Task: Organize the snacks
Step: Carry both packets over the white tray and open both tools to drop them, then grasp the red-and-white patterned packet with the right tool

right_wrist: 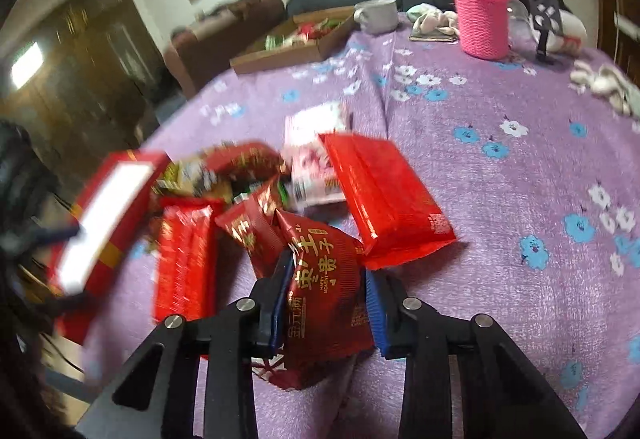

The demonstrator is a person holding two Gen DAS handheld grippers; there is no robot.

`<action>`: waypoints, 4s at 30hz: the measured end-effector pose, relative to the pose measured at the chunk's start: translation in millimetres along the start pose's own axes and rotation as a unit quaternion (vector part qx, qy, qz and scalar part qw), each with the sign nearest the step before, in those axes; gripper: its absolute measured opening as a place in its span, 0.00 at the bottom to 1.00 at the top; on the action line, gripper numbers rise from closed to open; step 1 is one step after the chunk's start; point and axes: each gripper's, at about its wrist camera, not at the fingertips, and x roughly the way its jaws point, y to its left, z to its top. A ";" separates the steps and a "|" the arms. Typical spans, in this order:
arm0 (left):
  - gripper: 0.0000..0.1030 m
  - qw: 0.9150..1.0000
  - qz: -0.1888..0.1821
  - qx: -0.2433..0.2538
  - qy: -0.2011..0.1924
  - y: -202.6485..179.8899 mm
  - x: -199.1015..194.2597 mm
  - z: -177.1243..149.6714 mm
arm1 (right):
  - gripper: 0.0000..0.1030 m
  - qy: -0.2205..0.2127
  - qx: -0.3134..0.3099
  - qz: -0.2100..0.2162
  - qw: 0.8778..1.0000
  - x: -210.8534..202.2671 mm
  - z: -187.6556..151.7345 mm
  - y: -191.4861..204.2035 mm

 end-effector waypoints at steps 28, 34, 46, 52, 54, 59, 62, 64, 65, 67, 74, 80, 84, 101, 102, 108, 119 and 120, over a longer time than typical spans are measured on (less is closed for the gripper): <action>0.45 0.998 -0.013 0.022 -0.058 4.0 -17.8 -21.6 | 0.34 -0.089 0.069 0.082 0.990 -37.3 13.1 -16.3; 0.45 0.995 0.023 -0.005 -0.100 46.3 -49.3 -26.2 | 0.33 -0.078 0.041 0.088 0.992 -29.1 11.5 1.5; 0.45 0.985 0.100 -0.086 -0.107 140.1 -60.3 -42.4 | 0.33 -0.023 -0.045 0.168 0.984 7.0 21.8 132.2; 0.46 0.981 0.119 -0.108 -0.105 166.8 -61.0 -54.4 | 0.33 0.017 -0.095 0.206 0.974 42.2 15.8 209.1; 0.47 0.978 0.137 -0.110 -0.115 170.3 -66.2 -58.2 | 0.36 0.024 -0.102 0.210 0.972 48.2 12.3 221.9; 0.65 0.974 0.150 -0.101 -0.134 171.5 -71.8 -58.4 | 0.50 0.035 -0.090 0.231 0.968 57.4 10.3 228.6; 0.65 0.977 0.146 -0.082 -0.133 160.3 -67.6 -55.3 | 0.52 0.015 -0.071 0.223 0.972 52.3 14.4 212.3; 0.65 0.979 0.145 -0.065 -0.130 148.6 -64.2 -52.0 | 0.53 0.007 -0.053 0.216 0.975 50.3 18.9 199.1; 0.65 0.979 0.147 -0.054 -0.131 142.1 -63.2 -49.6 | 0.53 -0.001 -0.039 0.205 0.978 49.7 22.2 186.6; 0.66 0.978 0.155 -0.031 -0.135 127.5 -62.8 -44.3 | 0.54 -0.015 -0.019 0.187 0.982 43.1 23.8 163.2; 0.77 0.973 0.178 0.014 -0.143 87.7 -56.6 -26.1 | 0.59 -0.053 0.033 0.125 0.990 10.1 21.1 92.6; 0.77 0.975 0.180 0.021 -0.125 74.4 -46.1 -18.8 | 0.63 -0.074 0.040 0.085 0.993 -16.7 9.3 64.8; 0.77 0.975 0.184 0.023 -0.119 70.9 -42.5 -17.4 | 0.63 -0.076 0.048 0.075 0.993 -24.2 4.5 50.8; 0.77 0.976 0.182 0.005 -0.121 82.3 -40.9 -17.3 | 0.63 -0.062 0.056 0.066 0.994 -20.2 3.0 47.5; 0.77 0.976 0.182 0.005 -0.120 82.7 -40.6 -17.7 | 0.63 -0.061 0.056 0.065 0.994 -20.0 3.2 47.3; 0.77 0.976 0.184 0.008 -0.116 84.1 -37.8 -18.8 | 0.63 -0.049 0.055 0.041 0.996 -18.4 2.0 46.9; 0.77 0.976 0.192 0.013 -0.099 94.0 -23.9 -9.1 | 0.62 0.036 0.043 -0.080 0.995 4.1 -19.2 41.3; 0.77 0.977 0.189 0.016 -0.100 92.1 -23.6 -7.1 | 0.61 0.039 0.031 -0.096 0.994 5.9 -19.3 45.0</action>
